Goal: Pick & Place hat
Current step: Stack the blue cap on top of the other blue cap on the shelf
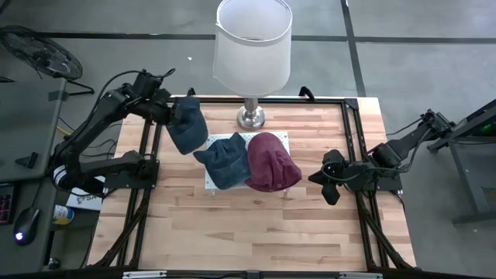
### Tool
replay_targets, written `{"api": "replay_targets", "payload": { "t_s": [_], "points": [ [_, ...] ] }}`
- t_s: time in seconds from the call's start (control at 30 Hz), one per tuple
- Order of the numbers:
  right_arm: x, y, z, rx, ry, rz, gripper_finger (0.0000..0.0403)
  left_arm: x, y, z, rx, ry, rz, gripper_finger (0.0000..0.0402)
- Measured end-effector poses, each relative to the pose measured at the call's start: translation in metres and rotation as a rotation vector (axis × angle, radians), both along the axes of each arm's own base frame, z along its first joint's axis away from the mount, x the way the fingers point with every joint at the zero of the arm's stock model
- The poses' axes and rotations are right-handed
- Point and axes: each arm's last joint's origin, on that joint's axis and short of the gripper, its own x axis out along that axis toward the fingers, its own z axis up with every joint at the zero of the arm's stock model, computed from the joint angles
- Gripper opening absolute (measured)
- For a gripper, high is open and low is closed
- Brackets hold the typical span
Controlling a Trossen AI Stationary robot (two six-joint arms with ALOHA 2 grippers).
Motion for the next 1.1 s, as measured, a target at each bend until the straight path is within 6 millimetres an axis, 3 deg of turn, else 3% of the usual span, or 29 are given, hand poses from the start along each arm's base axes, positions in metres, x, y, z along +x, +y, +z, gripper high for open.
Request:
{"api": "replay_targets", "payload": {
  "t_s": [0.5,0.87,1.1],
  "points": [
    [0.0,0.0,0.0,-0.014,-0.005,0.013,0.0014,0.0,-0.005,0.009,-0.067,-0.14,-0.021,0.0005],
    [0.001,0.0,0.001,-0.022,-0.014,0.018,0.0013,0.002,-0.021,0.06,0.043,-0.225,-0.027,0.0005],
    [0.002,0.0,0.002,-0.044,-0.033,0.022,0.0013,0.019,-0.046,0.069,0.049,-0.205,-0.052,0.0005]
  ]
}}
